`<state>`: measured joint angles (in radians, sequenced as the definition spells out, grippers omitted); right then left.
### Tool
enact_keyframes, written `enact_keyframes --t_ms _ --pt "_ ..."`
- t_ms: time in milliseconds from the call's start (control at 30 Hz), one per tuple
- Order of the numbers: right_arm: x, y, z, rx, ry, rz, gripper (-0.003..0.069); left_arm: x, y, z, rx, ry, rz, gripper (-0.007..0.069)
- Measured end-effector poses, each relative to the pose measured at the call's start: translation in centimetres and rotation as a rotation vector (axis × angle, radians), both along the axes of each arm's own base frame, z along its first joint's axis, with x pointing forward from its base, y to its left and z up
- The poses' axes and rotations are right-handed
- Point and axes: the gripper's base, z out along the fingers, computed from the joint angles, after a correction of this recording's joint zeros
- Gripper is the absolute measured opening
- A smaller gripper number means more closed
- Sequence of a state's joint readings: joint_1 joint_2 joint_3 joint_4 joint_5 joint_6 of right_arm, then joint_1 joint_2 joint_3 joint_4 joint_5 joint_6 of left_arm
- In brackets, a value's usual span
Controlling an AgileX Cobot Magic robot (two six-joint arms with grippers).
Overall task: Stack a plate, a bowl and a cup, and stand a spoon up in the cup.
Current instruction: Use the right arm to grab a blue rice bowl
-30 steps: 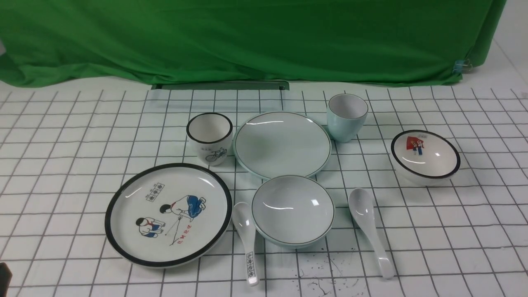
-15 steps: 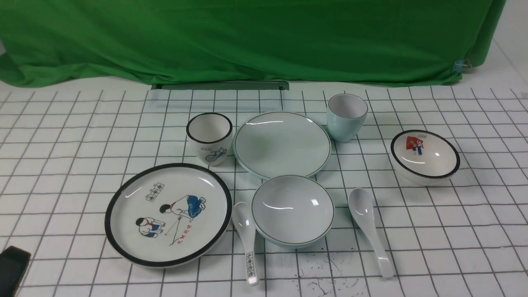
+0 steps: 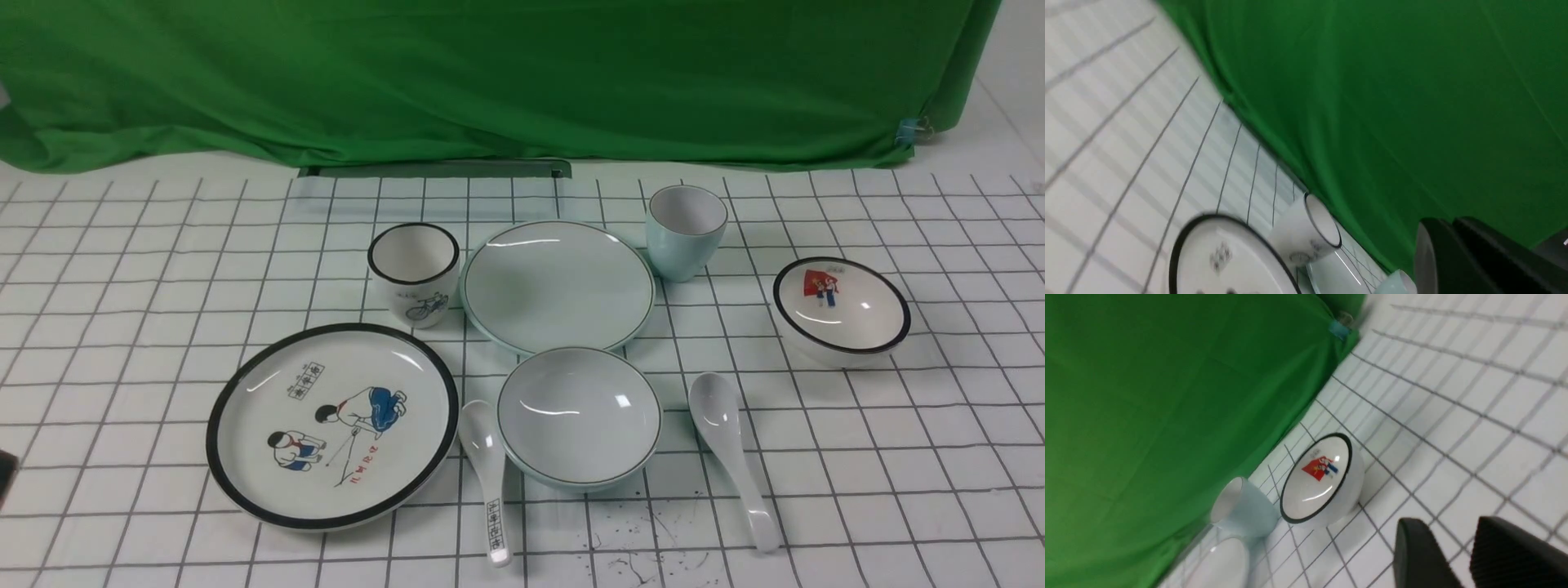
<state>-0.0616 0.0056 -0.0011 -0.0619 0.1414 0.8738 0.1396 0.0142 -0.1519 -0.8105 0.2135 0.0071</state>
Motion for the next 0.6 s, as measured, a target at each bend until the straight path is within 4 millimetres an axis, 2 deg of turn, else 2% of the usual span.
enact_keyframes --t_ms 67,100,133,200,233,267,300,333,367,500,533,567,600 --pt "0.1 0.0 1.0 -0.089 0.005 0.012 0.0233 0.0 -0.1 2.2 0.167 0.024 -0.001 -0.0009" --pt "0.2 0.0 1.1 -0.099 0.006 0.014 0.0232 0.1 -0.1 2.4 0.167 0.027 -0.006 -0.0009" --pt "0.4 0.0 2.3 -0.183 0.015 0.026 0.0215 0.6 -0.1 3.9 0.276 0.087 -0.014 -0.0009" --pt "1.1 -0.1 4.6 -0.341 0.033 0.049 0.0142 2.2 0.2 6.0 0.427 0.215 -0.032 -0.0009" --pt "1.3 -0.1 4.6 -0.355 0.045 0.053 0.0142 2.2 0.2 5.9 0.437 0.225 -0.035 -0.0009" --pt "1.8 -0.1 5.7 -0.429 0.063 0.066 0.0097 3.0 0.3 6.8 0.485 0.284 -0.05 -0.0009" --pt "2.6 -0.2 7.7 -0.521 0.087 0.081 0.0046 4.4 0.6 7.8 0.546 0.372 -0.079 -0.0009" --pt "3.2 -0.3 8.7 -0.576 0.113 0.093 0.0025 5.0 0.7 8.8 0.58 0.403 -0.095 -0.0009" --pt "4.0 -0.4 10.2 -0.621 0.162 0.109 0.0015 6.0 0.8 9.3 0.632 0.472 -0.135 -0.0009" --pt "6.7 -0.2 13.2 -0.737 0.349 0.224 0.0011 8.6 0.4 11.2 0.744 0.593 -0.286 -0.0009" --pt "7.8 0.2 14.1 -0.783 0.397 0.289 0.0011 9.6 -0.1 11.7 0.772 0.623 -0.346 -0.0009" --pt "7.9 0.3 14.1 -0.79 0.414 0.31 0.0011 9.7 -0.2 11.6 0.778 0.633 -0.361 -0.0009" --pt "8.9 1.4 14.9 -0.848 0.464 0.419 0.0011 10.8 -1.1 11.7 0.824 0.668 -0.456 -0.0009"
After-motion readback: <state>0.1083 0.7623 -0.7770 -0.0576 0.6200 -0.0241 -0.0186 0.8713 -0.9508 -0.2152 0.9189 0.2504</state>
